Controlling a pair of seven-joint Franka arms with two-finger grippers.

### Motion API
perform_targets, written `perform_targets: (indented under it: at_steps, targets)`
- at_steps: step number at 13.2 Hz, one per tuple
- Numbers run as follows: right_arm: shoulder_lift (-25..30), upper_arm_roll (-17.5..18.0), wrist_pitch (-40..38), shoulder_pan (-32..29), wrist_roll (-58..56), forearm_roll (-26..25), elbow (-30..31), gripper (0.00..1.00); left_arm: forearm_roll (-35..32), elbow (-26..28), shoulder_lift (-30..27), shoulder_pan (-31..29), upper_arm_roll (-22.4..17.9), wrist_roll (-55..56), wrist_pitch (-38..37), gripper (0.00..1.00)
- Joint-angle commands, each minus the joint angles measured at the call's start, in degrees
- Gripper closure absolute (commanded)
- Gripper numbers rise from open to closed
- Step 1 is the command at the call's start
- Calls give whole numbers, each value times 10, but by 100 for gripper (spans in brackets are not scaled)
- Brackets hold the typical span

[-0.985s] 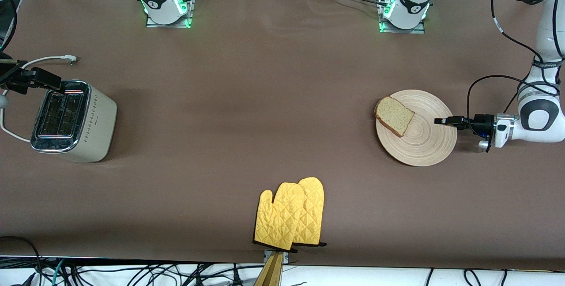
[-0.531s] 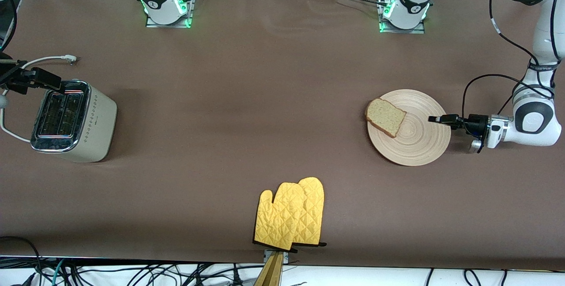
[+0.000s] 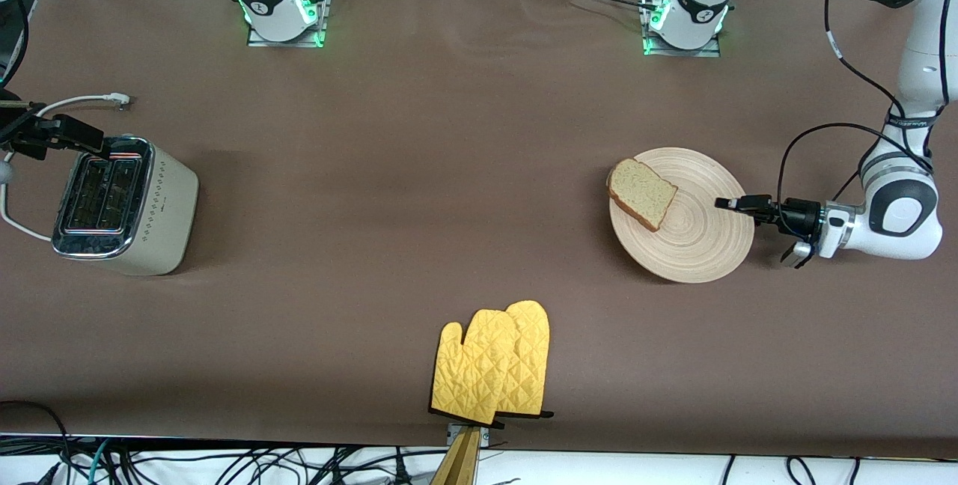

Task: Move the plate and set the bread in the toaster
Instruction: 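Push the wooden plate with bread toward the toaster with the left gripper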

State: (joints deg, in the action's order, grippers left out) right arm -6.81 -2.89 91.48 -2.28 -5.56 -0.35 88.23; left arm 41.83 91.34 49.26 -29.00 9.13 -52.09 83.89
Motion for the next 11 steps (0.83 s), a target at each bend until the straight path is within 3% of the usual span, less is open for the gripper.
perform_targets:
  at_steps: [1,5,8,9,11]
  targets:
    - [-6,3,-10,-6,-8,-1,-16,0,29,-33,3,46,-3,-1,-23,100]
    - [-6,3,-10,-6,-9,0,-16,0,167,-45,22,186,-7,32,-2,100]
    - [-6,3,-7,-6,-9,0,-16,0,226,-45,20,288,-19,42,86,100]
    - [-6,3,-7,-6,-9,0,-16,0,250,-45,18,324,-32,51,110,100]
    - [-7,3,-7,-6,-9,0,-16,0,297,-45,18,418,-95,69,123,100]
